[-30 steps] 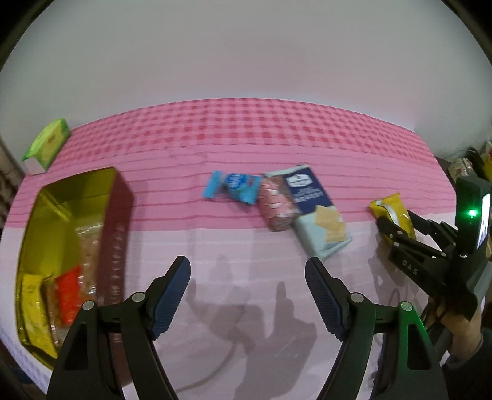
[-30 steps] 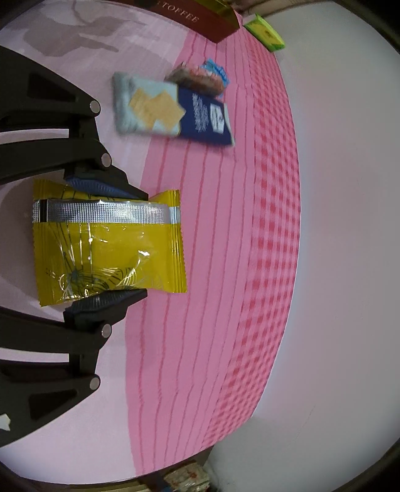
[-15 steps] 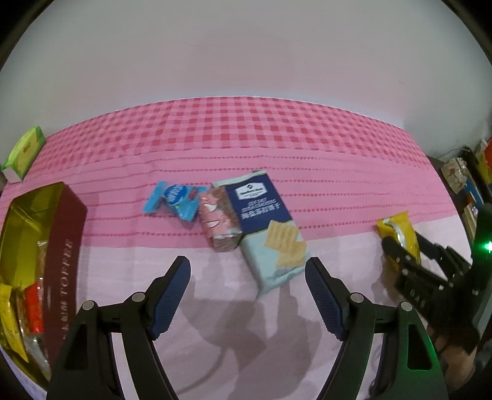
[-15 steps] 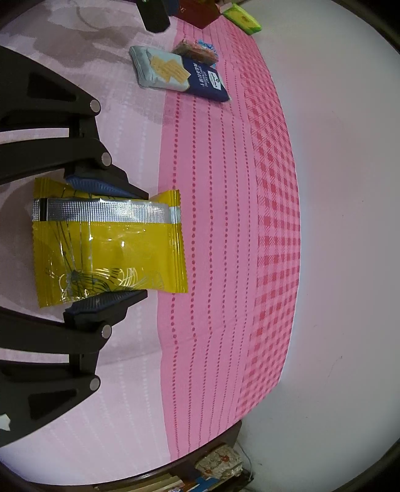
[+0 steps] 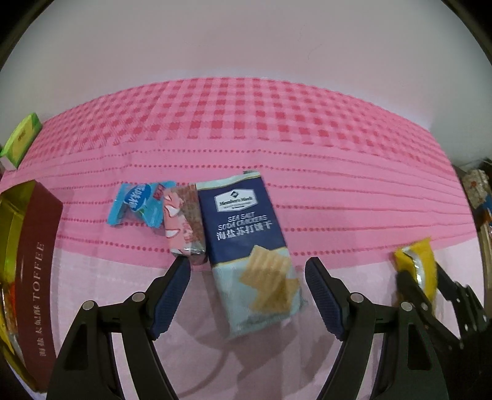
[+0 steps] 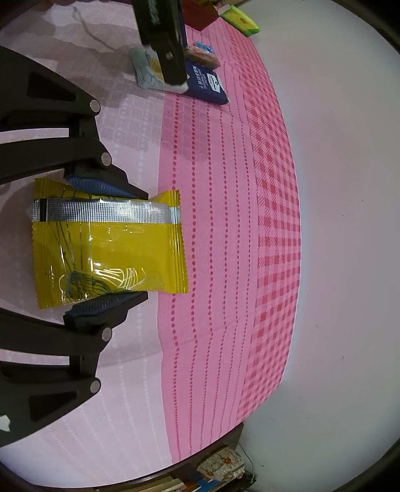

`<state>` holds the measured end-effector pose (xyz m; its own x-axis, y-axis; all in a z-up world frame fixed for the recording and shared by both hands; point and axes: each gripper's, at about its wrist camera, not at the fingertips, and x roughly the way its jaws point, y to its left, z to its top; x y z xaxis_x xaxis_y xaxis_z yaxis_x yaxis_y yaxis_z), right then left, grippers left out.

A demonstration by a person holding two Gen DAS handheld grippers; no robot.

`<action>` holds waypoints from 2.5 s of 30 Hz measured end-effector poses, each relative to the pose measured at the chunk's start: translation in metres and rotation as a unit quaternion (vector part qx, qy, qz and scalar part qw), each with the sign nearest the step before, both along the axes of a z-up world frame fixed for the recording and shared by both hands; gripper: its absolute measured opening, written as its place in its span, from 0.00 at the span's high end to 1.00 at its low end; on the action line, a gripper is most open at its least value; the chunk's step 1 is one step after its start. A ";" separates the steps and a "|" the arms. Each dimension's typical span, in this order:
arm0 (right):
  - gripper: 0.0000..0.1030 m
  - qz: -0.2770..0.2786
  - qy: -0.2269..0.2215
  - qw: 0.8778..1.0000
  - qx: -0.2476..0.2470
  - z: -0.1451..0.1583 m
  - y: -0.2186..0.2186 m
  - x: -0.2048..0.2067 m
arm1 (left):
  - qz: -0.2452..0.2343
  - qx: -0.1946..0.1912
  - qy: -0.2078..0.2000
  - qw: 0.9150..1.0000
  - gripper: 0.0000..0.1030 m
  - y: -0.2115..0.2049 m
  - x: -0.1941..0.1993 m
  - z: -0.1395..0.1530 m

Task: Organize snacks
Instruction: 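Grasp the blue soda cracker pack with the left gripper while the right holds the yellow bag, then carry the soda cracker pack into the gold tin and open the left gripper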

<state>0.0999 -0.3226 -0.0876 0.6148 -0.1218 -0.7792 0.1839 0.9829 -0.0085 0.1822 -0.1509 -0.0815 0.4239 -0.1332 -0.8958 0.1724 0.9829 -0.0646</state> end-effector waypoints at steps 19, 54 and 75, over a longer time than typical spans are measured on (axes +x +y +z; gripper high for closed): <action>0.47 0.000 0.000 1.000 0.003 0.000 0.001 0.000 | -0.036 0.042 -0.019 0.998 0.50 0.005 0.002 -0.005; 0.47 -0.001 0.001 1.000 -0.001 0.000 0.001 0.001 | -0.114 0.033 -0.070 0.991 0.50 0.112 -0.099 0.080; 0.47 -0.001 0.001 1.000 -0.002 0.000 0.001 0.000 | 0.009 0.070 -0.024 0.997 0.50 0.287 -0.089 0.068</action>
